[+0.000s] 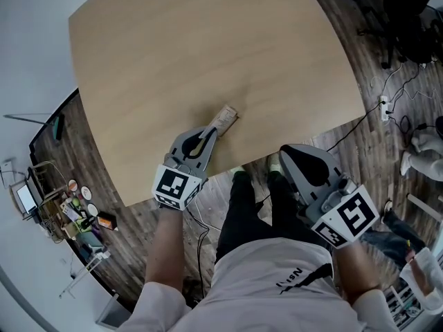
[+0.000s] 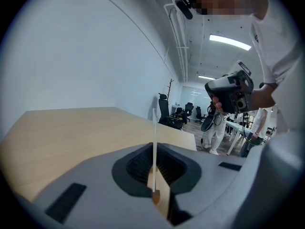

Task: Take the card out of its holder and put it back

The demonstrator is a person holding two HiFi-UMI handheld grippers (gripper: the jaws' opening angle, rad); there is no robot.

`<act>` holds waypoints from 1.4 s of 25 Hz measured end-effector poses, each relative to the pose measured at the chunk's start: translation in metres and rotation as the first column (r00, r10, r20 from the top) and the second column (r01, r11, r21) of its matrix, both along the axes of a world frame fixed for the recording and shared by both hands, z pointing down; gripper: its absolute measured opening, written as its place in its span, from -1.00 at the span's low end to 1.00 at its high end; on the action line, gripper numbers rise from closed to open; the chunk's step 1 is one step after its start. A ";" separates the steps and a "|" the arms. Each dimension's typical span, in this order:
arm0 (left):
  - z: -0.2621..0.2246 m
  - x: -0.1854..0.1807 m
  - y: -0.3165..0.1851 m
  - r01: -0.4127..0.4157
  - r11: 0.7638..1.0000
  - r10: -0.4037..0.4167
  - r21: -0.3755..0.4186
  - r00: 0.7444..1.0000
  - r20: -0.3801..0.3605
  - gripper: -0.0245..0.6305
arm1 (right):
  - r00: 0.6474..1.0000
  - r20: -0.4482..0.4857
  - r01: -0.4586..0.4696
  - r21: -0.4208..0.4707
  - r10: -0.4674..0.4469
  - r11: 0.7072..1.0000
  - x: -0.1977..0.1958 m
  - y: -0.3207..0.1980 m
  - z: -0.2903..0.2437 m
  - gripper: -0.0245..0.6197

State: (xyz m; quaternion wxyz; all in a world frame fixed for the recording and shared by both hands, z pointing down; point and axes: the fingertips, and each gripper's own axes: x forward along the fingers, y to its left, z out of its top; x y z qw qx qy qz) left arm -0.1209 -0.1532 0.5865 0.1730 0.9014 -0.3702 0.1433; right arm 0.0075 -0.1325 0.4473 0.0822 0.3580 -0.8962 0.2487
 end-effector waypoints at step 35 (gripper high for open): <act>-0.062 -0.004 0.029 0.176 0.984 -0.176 -0.002 0.984 -0.031 -0.67 | 0.996 -0.019 0.087 0.012 -0.086 0.996 0.010 0.010 -0.012 -0.89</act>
